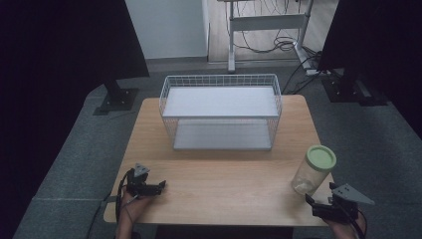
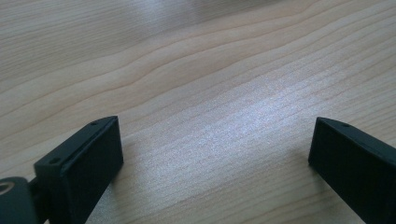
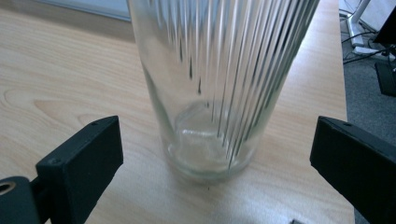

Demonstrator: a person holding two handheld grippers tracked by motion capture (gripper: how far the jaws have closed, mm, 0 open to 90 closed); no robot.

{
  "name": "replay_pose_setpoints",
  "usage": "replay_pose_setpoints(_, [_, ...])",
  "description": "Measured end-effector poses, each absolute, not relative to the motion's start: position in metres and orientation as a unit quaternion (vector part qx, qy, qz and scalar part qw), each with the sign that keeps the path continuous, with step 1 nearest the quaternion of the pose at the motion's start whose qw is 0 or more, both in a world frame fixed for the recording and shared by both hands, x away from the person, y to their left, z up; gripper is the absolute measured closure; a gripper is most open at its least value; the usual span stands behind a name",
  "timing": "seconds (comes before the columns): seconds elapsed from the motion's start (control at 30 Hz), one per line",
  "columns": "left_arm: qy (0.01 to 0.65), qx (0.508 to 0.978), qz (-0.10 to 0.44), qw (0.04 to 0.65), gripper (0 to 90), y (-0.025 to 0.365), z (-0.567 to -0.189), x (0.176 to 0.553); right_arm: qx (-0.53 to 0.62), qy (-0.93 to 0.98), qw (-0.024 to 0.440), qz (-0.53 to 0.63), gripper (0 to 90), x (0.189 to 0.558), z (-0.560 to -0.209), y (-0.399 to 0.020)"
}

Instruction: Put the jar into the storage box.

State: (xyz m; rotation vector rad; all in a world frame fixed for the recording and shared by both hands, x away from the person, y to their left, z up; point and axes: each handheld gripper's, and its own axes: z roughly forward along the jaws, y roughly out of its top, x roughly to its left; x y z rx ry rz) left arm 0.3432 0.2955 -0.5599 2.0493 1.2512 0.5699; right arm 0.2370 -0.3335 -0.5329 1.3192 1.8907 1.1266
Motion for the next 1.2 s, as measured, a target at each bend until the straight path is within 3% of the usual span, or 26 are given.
replay_pose_setpoints(0.67, [0.478, 0.784, 0.218, 0.33, 2.9, 0.295, -0.56, 0.343, 0.478, 0.691, 0.306, 0.447, 1.1, 0.262, -0.51, -0.32])
replay_pose_setpoints(1.07, [0.478, 0.784, 0.218, 0.33, 2.9, 0.295, -0.56, 0.343, 0.472, 0.676, 0.331, 0.46, 4.8, 0.277, -0.506, -0.312])
replay_pose_setpoints(1.2, [0.478, 0.784, 0.218, 0.33, 2.9, 0.295, -0.56, 0.343, 0.47, 0.668, 0.345, 0.462, 10.2, 0.282, -0.509, -0.31])
